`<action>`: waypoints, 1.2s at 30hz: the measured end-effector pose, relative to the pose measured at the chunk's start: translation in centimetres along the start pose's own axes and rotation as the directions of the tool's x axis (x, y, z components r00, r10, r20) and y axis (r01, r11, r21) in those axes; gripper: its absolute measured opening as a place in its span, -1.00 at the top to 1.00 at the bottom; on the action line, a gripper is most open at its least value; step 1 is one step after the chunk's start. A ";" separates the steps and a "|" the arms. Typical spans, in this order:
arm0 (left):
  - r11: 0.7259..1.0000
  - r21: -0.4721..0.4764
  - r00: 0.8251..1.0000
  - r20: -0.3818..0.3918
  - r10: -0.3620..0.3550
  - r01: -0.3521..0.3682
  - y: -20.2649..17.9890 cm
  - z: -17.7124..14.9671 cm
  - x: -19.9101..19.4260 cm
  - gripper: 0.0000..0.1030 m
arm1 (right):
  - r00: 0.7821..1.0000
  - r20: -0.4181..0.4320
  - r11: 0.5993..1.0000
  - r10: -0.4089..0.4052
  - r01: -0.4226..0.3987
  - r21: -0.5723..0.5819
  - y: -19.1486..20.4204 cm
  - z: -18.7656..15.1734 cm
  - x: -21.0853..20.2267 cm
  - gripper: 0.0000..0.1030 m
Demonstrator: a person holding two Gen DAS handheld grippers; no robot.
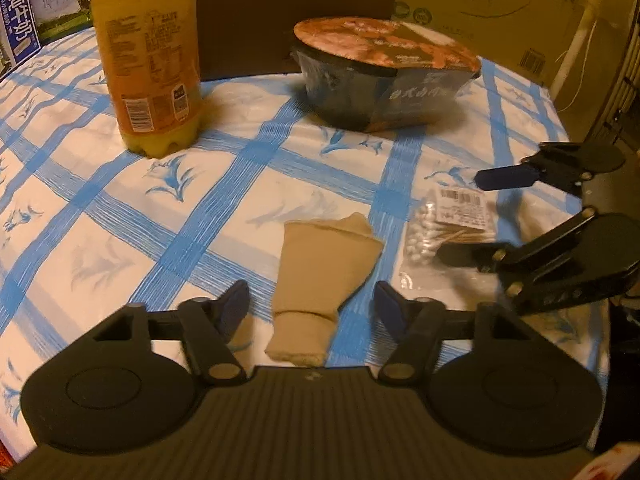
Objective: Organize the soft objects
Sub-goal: 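Grasp the beige glove with the left tool while the right tool grasps the cotton swab bag, then lift and carry the glove and swab bag toward the white box with both tools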
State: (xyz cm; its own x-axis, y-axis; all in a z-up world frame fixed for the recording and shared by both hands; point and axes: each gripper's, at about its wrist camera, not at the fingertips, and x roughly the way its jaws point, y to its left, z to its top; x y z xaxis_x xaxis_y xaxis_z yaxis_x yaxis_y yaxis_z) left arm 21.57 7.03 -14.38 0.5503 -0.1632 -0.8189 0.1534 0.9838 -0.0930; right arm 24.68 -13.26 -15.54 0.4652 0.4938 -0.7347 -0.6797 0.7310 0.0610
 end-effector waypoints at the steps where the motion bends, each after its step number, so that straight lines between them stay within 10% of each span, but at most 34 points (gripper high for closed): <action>1: 1.000 -0.001 1.000 -0.006 0.002 -0.002 0.1 0.1 0.4 0.00 | 1.000 0.007 0.999 0.003 -0.004 0.050 -0.3 0.0 -0.1 -0.57; 9: 1.000 -0.009 1.000 0.001 -0.002 0.002 1.3 0.2 1.2 0.74 | 0.999 0.034 0.994 0.033 -0.036 0.099 -0.8 0.7 -1.0 -0.57; 22: 0.996 -0.074 0.999 0.002 0.050 -0.049 3.4 -0.5 0.2 0.76 | 0.996 -0.080 0.971 0.027 -0.045 -0.237 2.1 0.0 1.5 -0.62; 36: 0.995 -0.089 0.999 -0.004 0.052 -0.052 3.4 -0.4 0.3 0.76 | 0.998 -0.058 1.000 0.007 -0.006 0.007 0.2 1.0 2.0 0.13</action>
State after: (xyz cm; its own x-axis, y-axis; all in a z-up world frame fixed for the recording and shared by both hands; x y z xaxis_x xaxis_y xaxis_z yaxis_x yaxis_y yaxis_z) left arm 21.89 10.39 -15.16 0.5543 -0.1115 -0.8248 0.0511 0.9937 -0.1000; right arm 26.08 -11.66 -16.35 0.4271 0.4706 -0.7721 -0.6786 0.7312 0.0703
